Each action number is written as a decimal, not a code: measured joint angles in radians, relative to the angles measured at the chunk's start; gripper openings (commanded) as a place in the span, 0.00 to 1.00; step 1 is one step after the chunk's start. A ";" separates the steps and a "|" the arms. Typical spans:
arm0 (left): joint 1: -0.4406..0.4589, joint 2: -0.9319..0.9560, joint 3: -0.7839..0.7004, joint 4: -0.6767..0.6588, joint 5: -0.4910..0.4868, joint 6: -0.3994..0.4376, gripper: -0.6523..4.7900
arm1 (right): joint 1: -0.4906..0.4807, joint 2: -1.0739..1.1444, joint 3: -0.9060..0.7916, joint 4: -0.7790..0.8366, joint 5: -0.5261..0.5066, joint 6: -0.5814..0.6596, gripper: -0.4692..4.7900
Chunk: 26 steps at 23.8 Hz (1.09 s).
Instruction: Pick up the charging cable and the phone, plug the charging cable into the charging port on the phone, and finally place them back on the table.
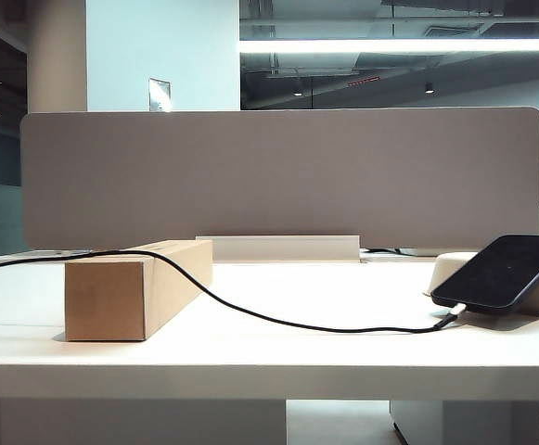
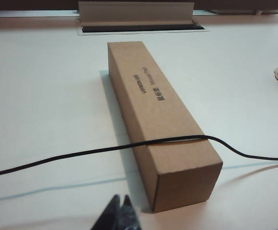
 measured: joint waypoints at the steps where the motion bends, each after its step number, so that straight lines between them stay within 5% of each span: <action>1: 0.000 0.000 0.000 -0.001 0.000 0.000 0.11 | 0.000 -0.054 -0.025 -0.007 -0.001 0.000 0.09; 8: 0.000 0.000 0.000 -0.009 0.035 0.000 0.11 | 0.008 -0.358 -0.172 -0.027 -0.005 -0.003 0.09; 20: 0.000 -0.005 0.000 -0.034 0.026 0.000 0.11 | 0.007 -0.353 -0.213 -0.057 0.003 -0.034 0.09; 26: 0.000 -0.005 0.000 -0.035 0.021 0.000 0.11 | 0.007 -0.355 -0.296 0.001 0.113 -0.102 0.09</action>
